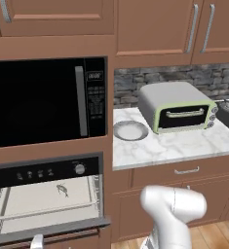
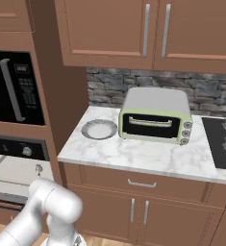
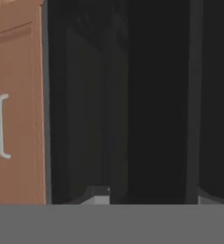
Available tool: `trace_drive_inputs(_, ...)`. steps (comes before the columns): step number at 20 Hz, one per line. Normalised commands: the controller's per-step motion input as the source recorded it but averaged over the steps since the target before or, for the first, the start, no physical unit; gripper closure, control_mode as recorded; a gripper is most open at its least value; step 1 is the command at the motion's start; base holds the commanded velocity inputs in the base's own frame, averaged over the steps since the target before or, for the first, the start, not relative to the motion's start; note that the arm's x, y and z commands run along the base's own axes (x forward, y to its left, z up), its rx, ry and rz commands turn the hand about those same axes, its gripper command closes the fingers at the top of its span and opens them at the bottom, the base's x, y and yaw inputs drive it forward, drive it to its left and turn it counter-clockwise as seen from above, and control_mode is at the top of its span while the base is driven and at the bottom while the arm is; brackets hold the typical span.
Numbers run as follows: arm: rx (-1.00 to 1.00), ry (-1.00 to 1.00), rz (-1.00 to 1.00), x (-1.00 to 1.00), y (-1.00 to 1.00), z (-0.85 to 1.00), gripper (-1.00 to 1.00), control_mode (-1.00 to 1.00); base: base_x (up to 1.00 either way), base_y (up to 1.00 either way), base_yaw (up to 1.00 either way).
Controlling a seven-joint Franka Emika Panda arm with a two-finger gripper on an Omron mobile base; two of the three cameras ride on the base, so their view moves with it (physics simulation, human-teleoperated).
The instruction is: Take the fish from the oven and place it on the plate on the counter.
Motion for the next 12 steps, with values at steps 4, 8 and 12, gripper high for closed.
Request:
trace_drive_inputs(4, -0.05, 0.00, 0.00, -0.81, -0.07, -1.00, 1.00, -1.00, 0.00, 0.00, 0.00)
trace_drive_inputs(8, -0.07, 0.00, 0.00, -0.83, -0.07, -1.00, 1.00, -1.00, 0.00, 0.00, 0.00)
trace_drive_inputs(12, -0.08, 0.00, 0.00, -0.70, -0.01, -0.91, 1.00, -1.00, 0.00, 0.00, 0.00)
